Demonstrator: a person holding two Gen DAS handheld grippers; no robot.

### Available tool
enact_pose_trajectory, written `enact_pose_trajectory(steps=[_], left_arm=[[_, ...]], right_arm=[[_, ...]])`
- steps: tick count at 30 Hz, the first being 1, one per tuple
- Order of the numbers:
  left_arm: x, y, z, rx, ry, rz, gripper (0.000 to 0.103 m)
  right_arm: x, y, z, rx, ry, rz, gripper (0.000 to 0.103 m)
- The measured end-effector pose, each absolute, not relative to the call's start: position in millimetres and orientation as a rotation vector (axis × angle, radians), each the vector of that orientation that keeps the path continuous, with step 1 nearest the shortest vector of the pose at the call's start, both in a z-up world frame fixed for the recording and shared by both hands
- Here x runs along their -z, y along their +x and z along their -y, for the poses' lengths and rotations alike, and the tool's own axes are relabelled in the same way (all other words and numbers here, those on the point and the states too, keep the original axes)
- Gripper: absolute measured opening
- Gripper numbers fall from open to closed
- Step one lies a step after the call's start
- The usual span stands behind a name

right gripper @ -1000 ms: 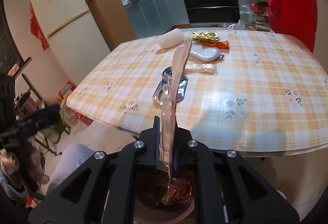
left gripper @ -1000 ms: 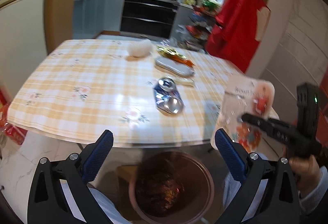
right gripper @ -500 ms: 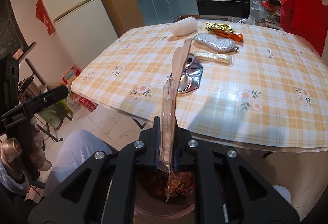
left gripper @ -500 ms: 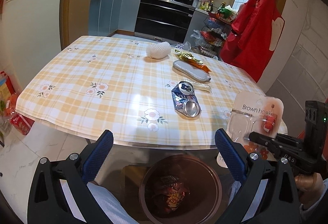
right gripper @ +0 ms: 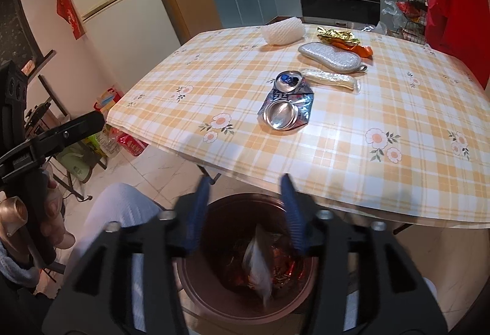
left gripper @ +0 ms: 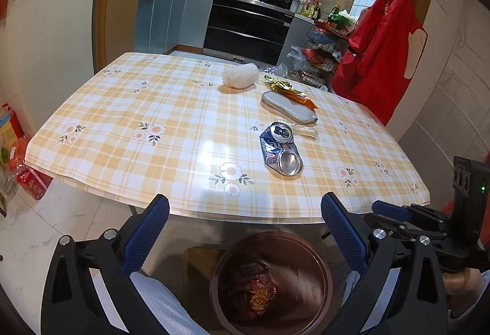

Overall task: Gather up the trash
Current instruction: 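Carry the red bag and card over the bin and open both tools, then reach the left tool to the crushed blue can and close on it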

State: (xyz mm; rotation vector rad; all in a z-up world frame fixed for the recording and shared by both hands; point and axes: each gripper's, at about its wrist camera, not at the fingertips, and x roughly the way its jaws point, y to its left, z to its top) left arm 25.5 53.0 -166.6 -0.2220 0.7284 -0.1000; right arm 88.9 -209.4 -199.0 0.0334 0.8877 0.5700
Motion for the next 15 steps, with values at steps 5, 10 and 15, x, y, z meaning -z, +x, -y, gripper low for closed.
enact_pose_trajectory(steps=[5, 10, 15], left_arm=[[167, 26, -53, 0.1, -0.221, -0.731, 0.097], [170, 27, -52, 0.101, -0.221, -0.741, 0.097], [175, 30, -49, 0.1, -0.221, -0.75, 0.097]], right_arm=[[196, 92, 214, -0.52, 0.025, -0.867, 0.091], [197, 96, 220, -0.462, 0.018, -0.864, 0.097], [199, 99, 224, -0.432, 0.002, -0.858, 0.097]])
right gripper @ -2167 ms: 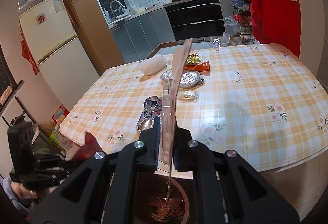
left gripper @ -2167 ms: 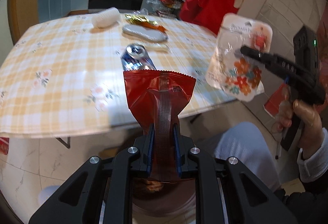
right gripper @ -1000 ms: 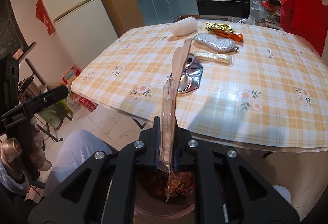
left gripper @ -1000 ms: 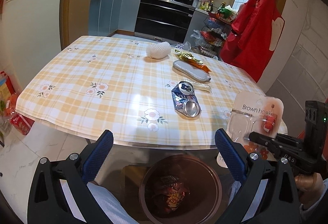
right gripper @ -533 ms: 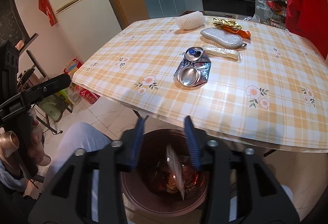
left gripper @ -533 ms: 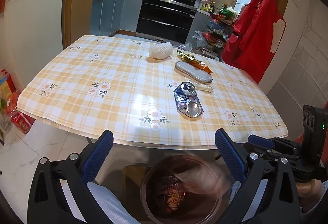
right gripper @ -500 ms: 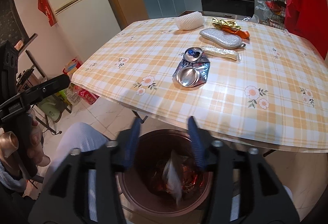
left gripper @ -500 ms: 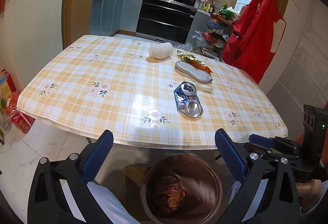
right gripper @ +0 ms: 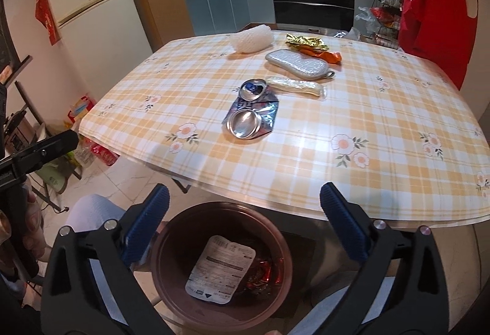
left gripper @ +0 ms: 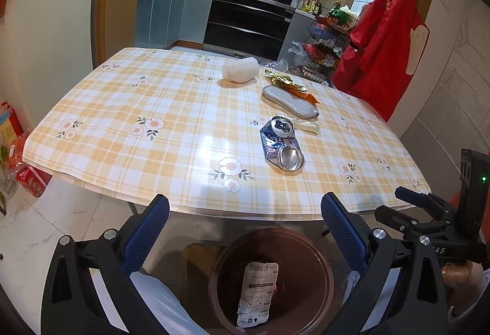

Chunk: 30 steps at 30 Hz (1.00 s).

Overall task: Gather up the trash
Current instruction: 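Reach the left tool to the crushed blue can and close on it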

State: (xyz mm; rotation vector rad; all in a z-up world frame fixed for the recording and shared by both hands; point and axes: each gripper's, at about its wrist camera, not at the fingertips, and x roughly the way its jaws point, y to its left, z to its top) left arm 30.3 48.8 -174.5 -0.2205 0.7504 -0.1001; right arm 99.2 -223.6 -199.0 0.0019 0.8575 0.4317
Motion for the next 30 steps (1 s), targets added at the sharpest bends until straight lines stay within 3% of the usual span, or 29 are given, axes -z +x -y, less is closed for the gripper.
enact_pose_trajectory(steps=[18, 30], left_arm=[[197, 68, -21, 0.152, -0.149, -0.81, 0.097], [220, 184, 22, 0.29, -0.054, -0.845, 0.097]], right_arm=[[205, 135, 263, -0.272, 0.023, -0.826, 0.097], [223, 181, 294, -0.239, 0.078, -0.816, 0.097]])
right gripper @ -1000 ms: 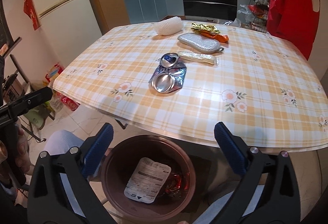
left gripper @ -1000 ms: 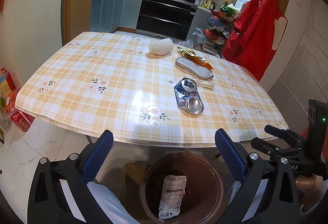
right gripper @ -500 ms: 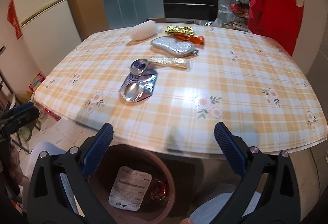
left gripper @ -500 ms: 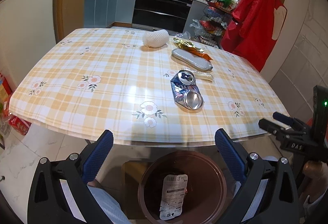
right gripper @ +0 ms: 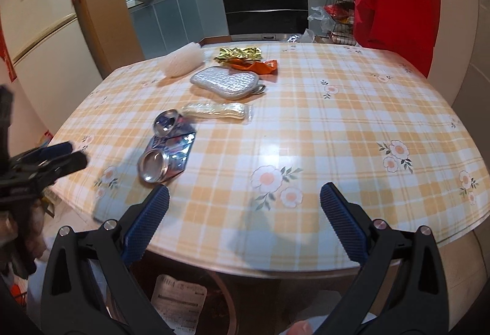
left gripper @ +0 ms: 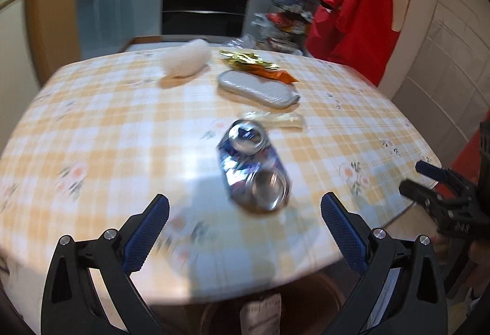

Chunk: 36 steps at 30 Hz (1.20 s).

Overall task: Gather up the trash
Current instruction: 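Reach the left tool to the crushed blue can and close on it, then grasp the clear plastic wrapper with the right tool while the left tool holds the can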

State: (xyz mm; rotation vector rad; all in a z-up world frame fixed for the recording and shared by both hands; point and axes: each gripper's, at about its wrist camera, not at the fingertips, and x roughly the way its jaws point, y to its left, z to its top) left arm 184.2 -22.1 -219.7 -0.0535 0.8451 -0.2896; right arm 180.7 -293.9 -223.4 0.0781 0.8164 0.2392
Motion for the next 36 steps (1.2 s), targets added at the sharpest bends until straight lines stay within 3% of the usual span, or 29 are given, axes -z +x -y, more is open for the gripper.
enact_pose_trajectory(steps=[7, 16, 18, 25, 27, 31, 33, 36], left_arm=[[250, 275, 45, 0.342, 0.031, -0.922, 0.097], [277, 318, 64, 0.481, 0.221, -0.971, 0.096], [282, 322, 67, 0.506, 0.236, -0.989, 0.089], [296, 331, 68, 0.55, 0.218, -1.035, 0.078], [294, 329, 66, 0.558, 0.213, -1.026, 0.062], [289, 321, 54, 0.58, 0.151, -1.002, 0.062], [287, 314, 46, 0.56, 0.13, -0.988, 0.061], [280, 302, 28, 0.529, 0.062, -0.966, 0.06]], right_arm=[[237, 208, 302, -0.254, 0.073, -0.847, 0.097], [252, 233, 316, -0.225, 0.068, -0.894, 0.097], [255, 237, 317, -0.223, 0.068, -0.902, 0.097], [260, 249, 316, -0.263, 0.02, -0.904, 0.097], [260, 253, 312, -0.278, -0.013, -0.906, 0.096], [259, 262, 305, -0.313, -0.069, -0.909, 0.093], [258, 269, 301, -0.332, -0.093, -0.917, 0.083], [257, 284, 293, -0.372, -0.116, -0.919, 0.083]])
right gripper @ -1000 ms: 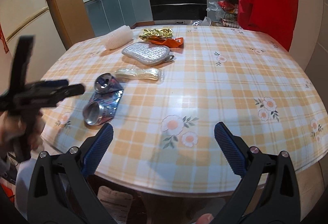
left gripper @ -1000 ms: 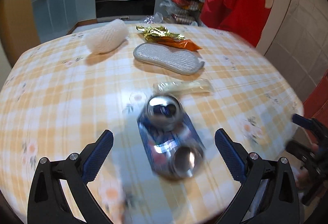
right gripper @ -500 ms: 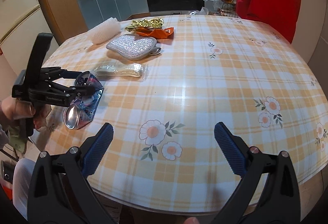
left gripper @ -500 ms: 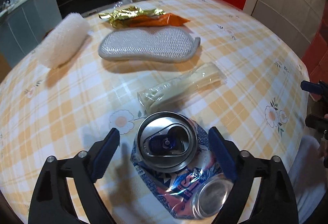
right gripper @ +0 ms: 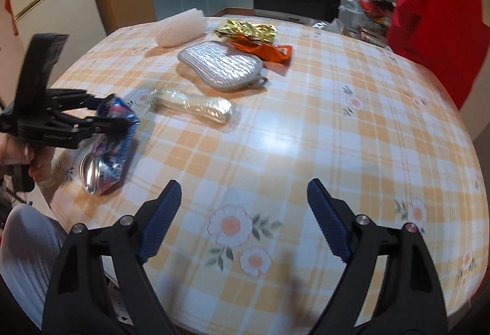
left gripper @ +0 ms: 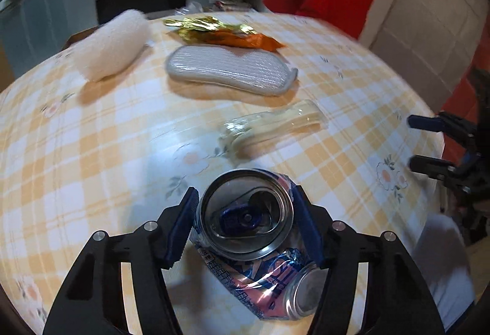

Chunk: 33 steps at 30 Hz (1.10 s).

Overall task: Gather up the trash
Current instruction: 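Grasp the clear plastic wrapper with the right tool while the left tool holds the can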

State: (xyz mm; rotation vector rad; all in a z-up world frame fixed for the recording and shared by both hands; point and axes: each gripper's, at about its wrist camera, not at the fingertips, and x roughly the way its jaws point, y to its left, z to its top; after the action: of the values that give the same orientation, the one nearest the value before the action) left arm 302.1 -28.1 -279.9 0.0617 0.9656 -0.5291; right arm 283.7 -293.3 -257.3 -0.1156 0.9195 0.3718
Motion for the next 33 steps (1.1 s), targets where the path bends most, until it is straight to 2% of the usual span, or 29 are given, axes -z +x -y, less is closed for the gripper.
enact_pose_trajectory(steps=[13, 22, 25, 27, 28, 29, 30, 33], left_arm=[[264, 262, -31, 0.398, -0.127, -0.921, 0.056], [267, 252, -51, 0.37, -0.204, -0.906, 0.056], [265, 250, -54, 0.363, -0.202, -0.897, 0.056], [265, 249, -54, 0.363, -0.2, -0.891, 0.056], [264, 248, -54, 0.363, -0.2, -0.888, 0.056], [263, 247, -54, 0.363, -0.201, -0.884, 0.056], [262, 247, -54, 0.361, -0.202, -0.88, 0.056], [257, 243, -55, 0.357, -0.212, -0.868, 0.056]], right_arm=[[276, 362, 208, -0.541, -0.358, -0.917, 0.083], [298, 397, 168, -0.546, -0.379, -1.011, 0.083], [300, 398, 177, -0.57, -0.281, -1.063, 0.071], [298, 394, 184, -0.568, -0.247, -1.053, 0.05], [297, 392, 188, -0.571, -0.228, -1.053, 0.044], [296, 390, 191, -0.579, -0.208, -1.058, 0.023], [296, 389, 193, -0.583, -0.185, -1.068, 0.019], [292, 381, 202, -0.593, -0.125, -1.066, 0.017]])
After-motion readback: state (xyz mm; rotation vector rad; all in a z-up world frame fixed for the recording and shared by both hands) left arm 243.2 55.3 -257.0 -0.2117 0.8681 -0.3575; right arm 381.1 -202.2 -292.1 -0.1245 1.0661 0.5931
